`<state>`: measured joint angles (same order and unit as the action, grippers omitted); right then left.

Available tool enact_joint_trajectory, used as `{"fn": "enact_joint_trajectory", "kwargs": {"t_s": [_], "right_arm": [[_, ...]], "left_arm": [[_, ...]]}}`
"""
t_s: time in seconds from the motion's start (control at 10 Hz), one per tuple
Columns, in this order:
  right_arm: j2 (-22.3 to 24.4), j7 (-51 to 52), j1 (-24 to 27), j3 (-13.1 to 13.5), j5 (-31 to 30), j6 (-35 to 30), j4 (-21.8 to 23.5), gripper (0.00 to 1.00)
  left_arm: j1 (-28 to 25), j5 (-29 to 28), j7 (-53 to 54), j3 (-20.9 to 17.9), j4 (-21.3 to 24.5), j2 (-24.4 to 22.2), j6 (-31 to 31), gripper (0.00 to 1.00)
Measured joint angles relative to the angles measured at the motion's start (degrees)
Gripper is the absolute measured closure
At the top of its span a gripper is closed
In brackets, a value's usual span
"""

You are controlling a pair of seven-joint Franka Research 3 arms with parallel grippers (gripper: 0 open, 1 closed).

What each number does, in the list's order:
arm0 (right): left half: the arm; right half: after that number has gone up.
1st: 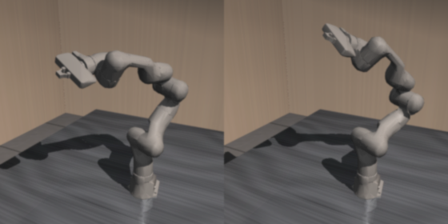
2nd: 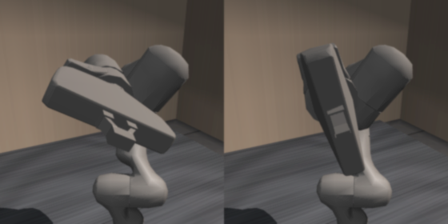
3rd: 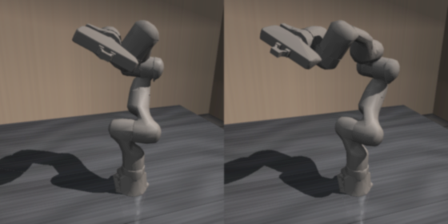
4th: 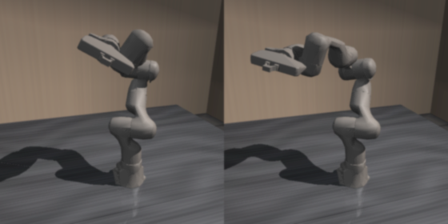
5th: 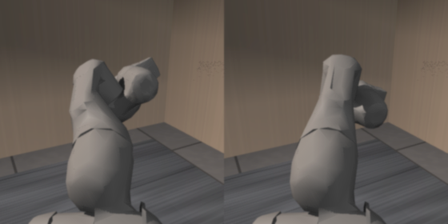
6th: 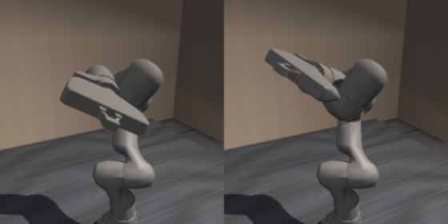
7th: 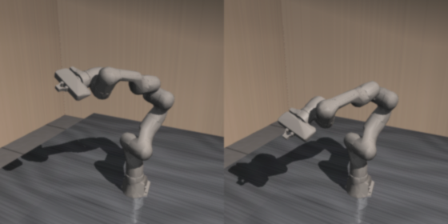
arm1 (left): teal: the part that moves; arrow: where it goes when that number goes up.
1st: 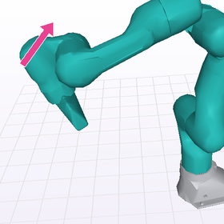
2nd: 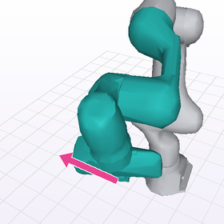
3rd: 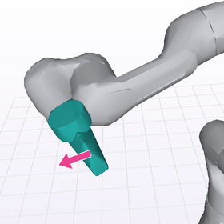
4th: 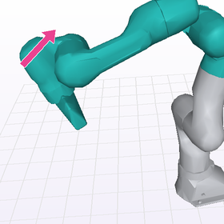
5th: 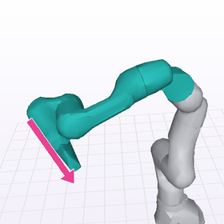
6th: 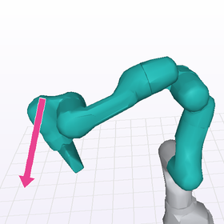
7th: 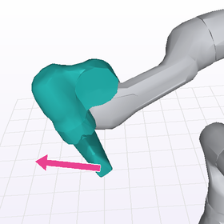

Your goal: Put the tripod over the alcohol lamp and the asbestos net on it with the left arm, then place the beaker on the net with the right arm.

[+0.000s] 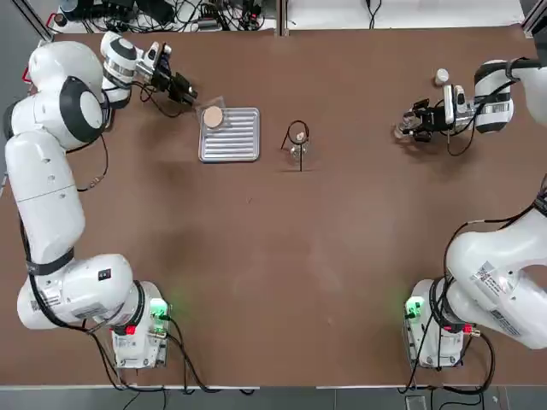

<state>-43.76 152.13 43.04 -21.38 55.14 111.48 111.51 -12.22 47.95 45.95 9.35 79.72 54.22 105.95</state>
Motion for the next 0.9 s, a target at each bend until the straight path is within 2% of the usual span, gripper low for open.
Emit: {"fn": "enact_joint_trajectory", "kwargs": {"t_s": [0.5,0.9], "right_arm": [[0.0,-0.02,0.0,0.0,0.0,0.0,0.0,0.41],[0.0,-0.03,0.0,0.0,0.0,0.0,0.01,0.41]], "left_arm": [[0.19,0.0,0.04,0.03,1.8,0.05,0.0,0.37],[0.45,0.0,0.04,0.23,1.81,0.04,0.03,0.44]]}}
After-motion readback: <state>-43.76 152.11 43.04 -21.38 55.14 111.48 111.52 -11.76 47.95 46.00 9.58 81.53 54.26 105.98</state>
